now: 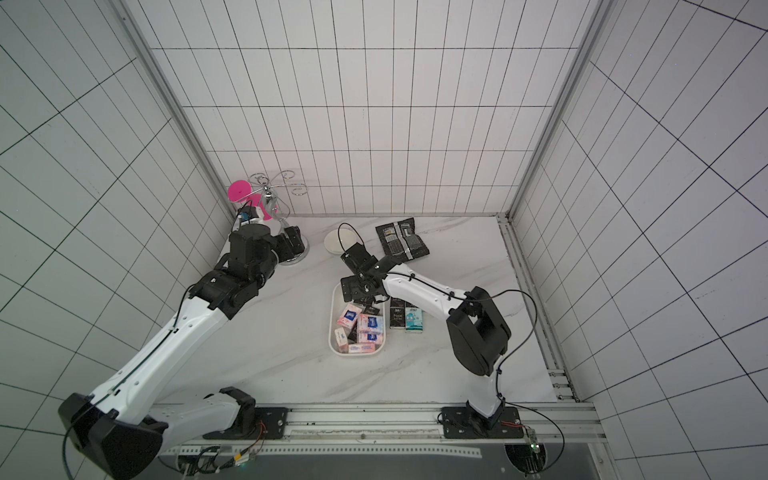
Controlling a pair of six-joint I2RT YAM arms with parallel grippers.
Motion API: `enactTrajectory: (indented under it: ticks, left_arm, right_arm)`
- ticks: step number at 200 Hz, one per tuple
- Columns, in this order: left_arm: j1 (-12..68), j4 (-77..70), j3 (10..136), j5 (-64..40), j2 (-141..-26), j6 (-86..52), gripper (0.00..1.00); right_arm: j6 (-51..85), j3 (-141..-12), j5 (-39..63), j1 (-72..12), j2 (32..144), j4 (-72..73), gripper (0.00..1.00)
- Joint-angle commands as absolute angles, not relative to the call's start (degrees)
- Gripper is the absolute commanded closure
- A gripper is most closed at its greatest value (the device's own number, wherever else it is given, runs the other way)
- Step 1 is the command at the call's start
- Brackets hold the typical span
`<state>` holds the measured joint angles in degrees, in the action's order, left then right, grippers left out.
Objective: Take the pocket tissues out of the storage box
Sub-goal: Pick up the pocket tissues from the storage box.
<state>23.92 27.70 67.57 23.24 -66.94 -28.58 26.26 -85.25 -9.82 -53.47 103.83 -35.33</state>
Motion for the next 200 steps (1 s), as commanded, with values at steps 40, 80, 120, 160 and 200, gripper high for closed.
enactTrajectory:
  ticks: [40, 80, 120, 160, 200]
  left_arm:
    - [22.7, 28.0, 68.7, 23.9, -67.4, -27.9, 0.02]
    - [22.4, 28.0, 69.0, 23.7, -67.6, -27.6, 0.02]
    - [22.3, 28.0, 69.1, 23.4, -67.8, -27.7, 0.01]
    - [22.3, 27.8, 68.9, 22.4, -68.0, -28.2, 0.01]
    - [22.3, 27.7, 68.7, 21.7, -67.5, -28.5, 0.02]
  right_arm:
    - [25.2, -73.6, -9.4, -47.8, 94.7, -23.9, 0.01]
    - [23.8, -75.1, -12.2, -51.8, 98.0, -24.4, 0.11]
    - [29.4, -80.6, -10.6, -55.0, 103.7, -29.9, 0.25]
    - [35.4, -82.9, -10.5, -57.8, 109.1, -30.6, 0.21]
    - [41.7, -86.5, -11.8, -57.8, 113.6, -32.6, 0.18]
